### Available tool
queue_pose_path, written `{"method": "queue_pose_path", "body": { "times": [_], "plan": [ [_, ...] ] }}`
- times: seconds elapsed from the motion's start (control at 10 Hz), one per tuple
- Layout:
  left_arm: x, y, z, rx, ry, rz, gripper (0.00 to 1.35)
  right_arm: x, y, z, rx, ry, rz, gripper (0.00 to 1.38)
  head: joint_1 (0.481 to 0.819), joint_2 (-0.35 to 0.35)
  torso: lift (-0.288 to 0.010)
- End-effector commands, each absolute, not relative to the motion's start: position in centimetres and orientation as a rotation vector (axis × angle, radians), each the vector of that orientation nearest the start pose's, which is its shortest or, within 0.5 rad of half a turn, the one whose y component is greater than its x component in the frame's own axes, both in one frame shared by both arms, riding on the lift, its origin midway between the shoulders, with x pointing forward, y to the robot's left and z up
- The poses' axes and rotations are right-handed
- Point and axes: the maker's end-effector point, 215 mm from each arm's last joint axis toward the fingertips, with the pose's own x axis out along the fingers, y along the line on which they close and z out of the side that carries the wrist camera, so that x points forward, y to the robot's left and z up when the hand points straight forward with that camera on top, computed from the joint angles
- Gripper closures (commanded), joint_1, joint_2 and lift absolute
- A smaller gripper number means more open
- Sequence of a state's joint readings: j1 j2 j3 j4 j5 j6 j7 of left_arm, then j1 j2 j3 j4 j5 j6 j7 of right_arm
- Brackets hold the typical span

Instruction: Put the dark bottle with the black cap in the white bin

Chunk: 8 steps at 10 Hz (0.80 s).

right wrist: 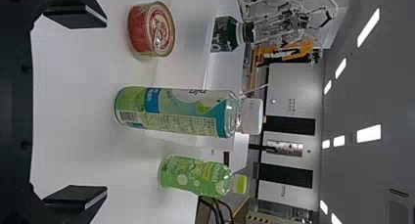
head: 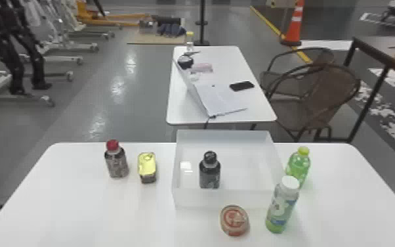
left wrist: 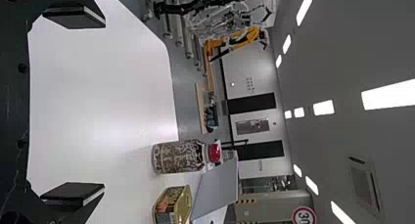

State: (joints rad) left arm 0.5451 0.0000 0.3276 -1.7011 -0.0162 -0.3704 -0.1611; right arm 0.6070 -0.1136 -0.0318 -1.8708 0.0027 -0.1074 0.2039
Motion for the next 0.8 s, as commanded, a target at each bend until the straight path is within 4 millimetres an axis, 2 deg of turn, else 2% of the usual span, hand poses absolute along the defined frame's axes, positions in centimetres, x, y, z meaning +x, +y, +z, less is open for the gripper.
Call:
{"method": "queue_pose_path", "body": {
  "times": [0.0, 0.1, 0.4, 0.7],
  "plan": [
    [36.7, 36.9, -42.3, 0.188, 0.052, 0.117, 0.12, 38.1, -21.8, -44.8, -0.1, 0.212, 0.232, 0.09, 0.549, 0.0, -0.1],
    [36.4, 36.5, -42.9, 0.166, 0.058, 0.11, 0.12, 38.1, -21.8, -44.7, -0.104, 0.213, 0.233, 0.09, 0.549, 0.0, -0.1],
    [36.4, 33.3, -44.4, 0.068, 0.075, 0.105, 0.13, 37.9, -21.9, -44.4, -0.113, 0.196, 0.237, 0.09, 0.549, 0.0, -0.1],
    [36.3, 32.7, -44.8, 0.041, 0.081, 0.106, 0.13, 37.7, -21.8, -44.2, -0.113, 0.176, 0.239, 0.09, 0.549, 0.0, -0.1]
  ]
}}
